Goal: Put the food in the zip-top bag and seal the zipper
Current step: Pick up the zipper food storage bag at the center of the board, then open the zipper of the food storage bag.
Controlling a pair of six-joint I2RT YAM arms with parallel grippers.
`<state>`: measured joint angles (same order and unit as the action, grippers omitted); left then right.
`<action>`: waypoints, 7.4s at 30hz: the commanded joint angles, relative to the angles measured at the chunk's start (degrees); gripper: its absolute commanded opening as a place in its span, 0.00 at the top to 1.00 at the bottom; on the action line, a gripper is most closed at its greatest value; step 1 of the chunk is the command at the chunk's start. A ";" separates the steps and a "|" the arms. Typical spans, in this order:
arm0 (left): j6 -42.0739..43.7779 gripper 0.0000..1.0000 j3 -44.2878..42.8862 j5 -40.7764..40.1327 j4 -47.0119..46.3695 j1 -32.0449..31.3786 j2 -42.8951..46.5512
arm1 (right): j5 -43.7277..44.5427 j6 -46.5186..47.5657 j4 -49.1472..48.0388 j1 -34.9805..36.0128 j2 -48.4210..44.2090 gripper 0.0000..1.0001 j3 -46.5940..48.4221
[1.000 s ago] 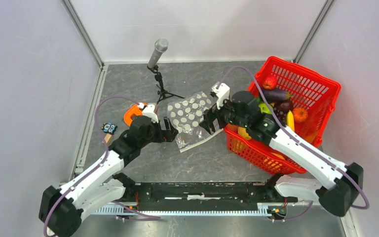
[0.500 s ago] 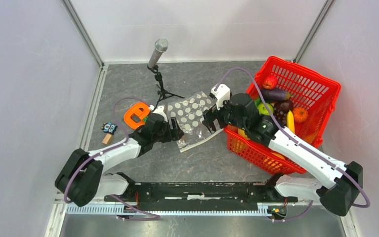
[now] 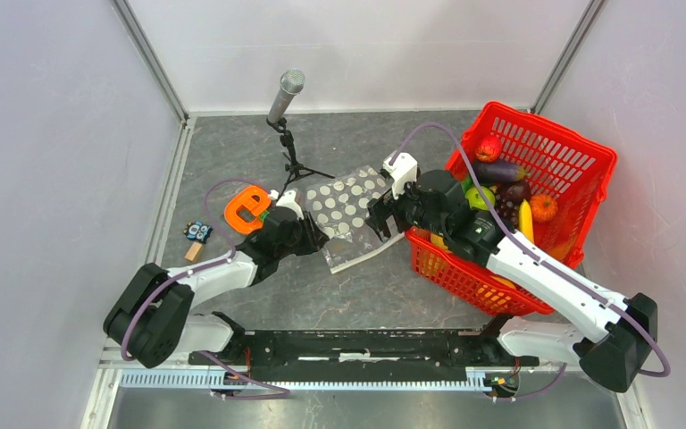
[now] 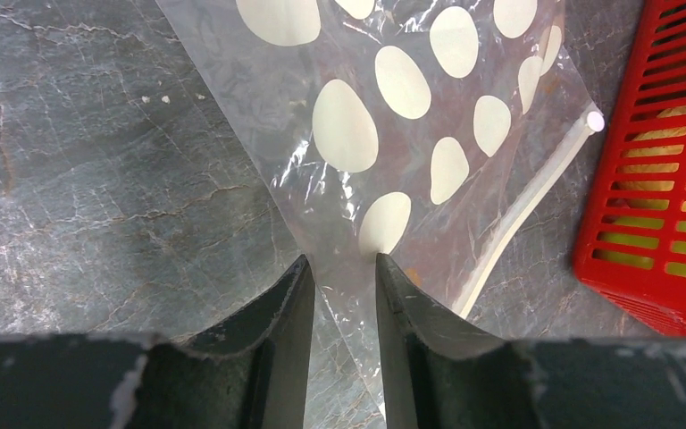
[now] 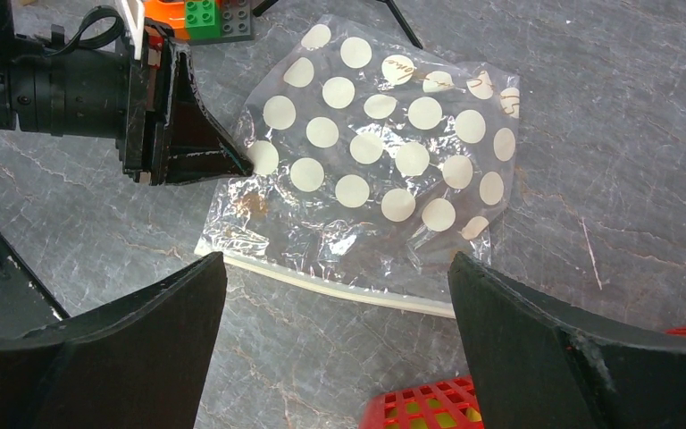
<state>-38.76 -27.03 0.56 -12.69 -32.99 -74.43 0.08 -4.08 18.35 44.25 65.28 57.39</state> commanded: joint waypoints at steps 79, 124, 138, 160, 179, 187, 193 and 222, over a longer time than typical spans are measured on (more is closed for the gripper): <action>-3.71 0.98 -13.00 3.19 34.13 3.73 39.72 | -10.50 40.38 -45.77 17.61 7.37 0.48 -21.17; 16.99 0.00 -21.54 10.91 36.75 3.57 41.63 | -6.69 -28.72 -27.57 4.95 11.18 1.00 -2.64; 20.43 0.12 -19.22 1.33 37.05 -8.44 33.39 | -4.49 -32.57 -18.49 4.90 12.85 1.00 2.56; 24.04 0.23 -14.16 -28.56 19.83 -24.84 24.35 | -2.63 -37.39 -20.92 4.19 10.54 1.00 0.00; 24.90 0.24 -13.50 -33.98 12.96 -24.83 19.77 | -1.68 -36.61 -19.78 4.22 9.00 1.00 -1.37; 24.93 0.24 -13.01 -36.07 12.95 -25.10 19.99 | -0.85 -36.35 -19.34 4.20 9.29 1.00 -1.09; 25.27 0.29 -13.29 -40.52 14.33 -25.24 18.07 | -0.96 -36.25 -19.07 4.22 8.93 1.00 -0.72; 25.10 0.30 -5.64 -58.87 9.73 -32.31 17.62 | 0.09 -37.39 -18.66 4.13 10.80 1.00 2.20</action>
<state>-15.29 -34.00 -54.87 3.14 -65.01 -58.85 0.89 -41.98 0.47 48.62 76.25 57.10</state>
